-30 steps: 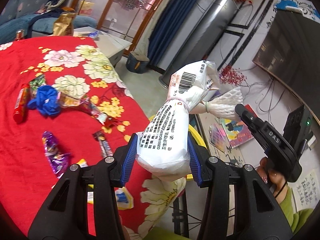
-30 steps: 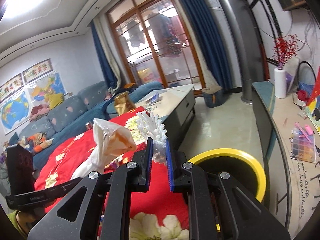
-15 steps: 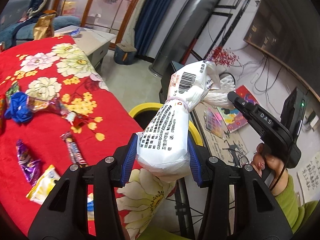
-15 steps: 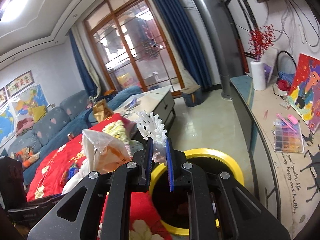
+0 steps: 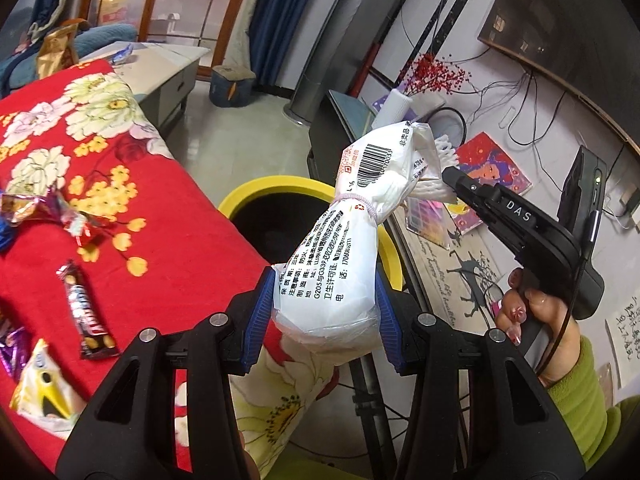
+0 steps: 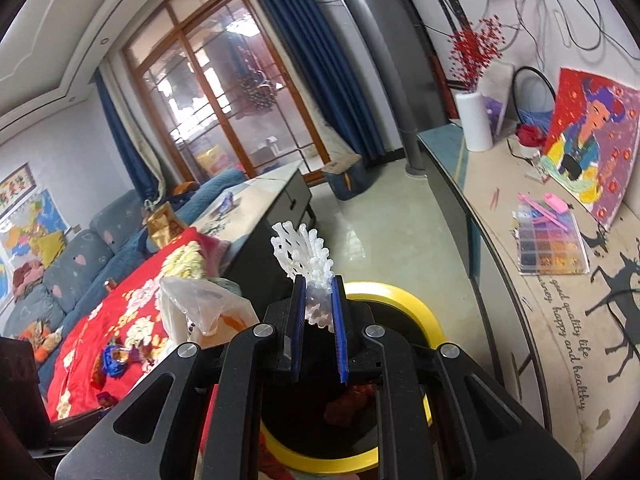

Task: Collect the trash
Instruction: 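Carry both items over the yellow bin and open both tools to drop them, then move both tools back over the remaining candy wrappers on the bed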

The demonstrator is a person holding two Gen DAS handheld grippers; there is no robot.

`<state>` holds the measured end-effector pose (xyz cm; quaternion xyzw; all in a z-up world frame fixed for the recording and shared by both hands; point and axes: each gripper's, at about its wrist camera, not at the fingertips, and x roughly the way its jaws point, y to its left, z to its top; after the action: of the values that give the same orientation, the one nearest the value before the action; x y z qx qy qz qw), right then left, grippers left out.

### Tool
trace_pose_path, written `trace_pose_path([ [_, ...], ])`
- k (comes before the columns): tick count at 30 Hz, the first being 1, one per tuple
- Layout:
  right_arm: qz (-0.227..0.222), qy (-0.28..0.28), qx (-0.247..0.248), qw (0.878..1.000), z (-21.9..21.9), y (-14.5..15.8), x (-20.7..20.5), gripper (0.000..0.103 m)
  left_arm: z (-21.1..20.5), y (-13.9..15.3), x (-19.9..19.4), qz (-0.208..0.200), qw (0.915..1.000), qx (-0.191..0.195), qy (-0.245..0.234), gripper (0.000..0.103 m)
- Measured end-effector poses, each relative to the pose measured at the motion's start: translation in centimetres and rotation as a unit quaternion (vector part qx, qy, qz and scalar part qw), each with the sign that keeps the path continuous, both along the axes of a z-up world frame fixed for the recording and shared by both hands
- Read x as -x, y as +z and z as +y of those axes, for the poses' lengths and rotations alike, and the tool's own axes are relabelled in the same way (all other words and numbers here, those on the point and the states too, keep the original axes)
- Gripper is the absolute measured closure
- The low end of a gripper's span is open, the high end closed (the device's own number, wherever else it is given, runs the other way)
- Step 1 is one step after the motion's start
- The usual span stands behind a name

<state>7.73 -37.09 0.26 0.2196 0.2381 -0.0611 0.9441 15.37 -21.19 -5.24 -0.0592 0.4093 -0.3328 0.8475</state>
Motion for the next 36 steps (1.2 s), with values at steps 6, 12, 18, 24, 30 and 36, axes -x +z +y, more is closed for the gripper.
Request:
trace_pose_path([
  [6,0.023,-0.011,-0.017,1.0,-1.5,-2.3,-0.5,0.09,-1.3,-1.0,-1.4,0.014,0.9999,-0.006,0.003,0.063],
  [12,0.044,-0.002,-0.039,0.998,-2.0,-3.8,-1.2,0.087,-2.4,-1.6,-2.8,0.022,0.9996,-0.016,0.011,0.057],
  [18,0.062,-0.014,-0.054,0.997,-2.4,-4.8,-1.4,0.06,-2.2,-1.3,-3.4,0.014,0.9996,-0.007,0.023,0.038],
  [24,0.062,-0.015,-0.042,0.997,-1.7,-4.3,-1.3,0.059,-0.7,-0.3,-2.9,-0.004,0.999,0.009,0.043,0.019],
  [30,0.047,-0.001,-0.013,0.999,0.0,-2.7,-1.1,0.054,1.1,0.8,-2.3,-0.023,0.997,0.019,0.071,0.011],
  [36,0.035,0.021,0.007,0.999,1.9,-1.4,-1.2,0.048,3.0,1.9,-1.6,-0.047,0.9945,0.019,0.092,0.011],
])
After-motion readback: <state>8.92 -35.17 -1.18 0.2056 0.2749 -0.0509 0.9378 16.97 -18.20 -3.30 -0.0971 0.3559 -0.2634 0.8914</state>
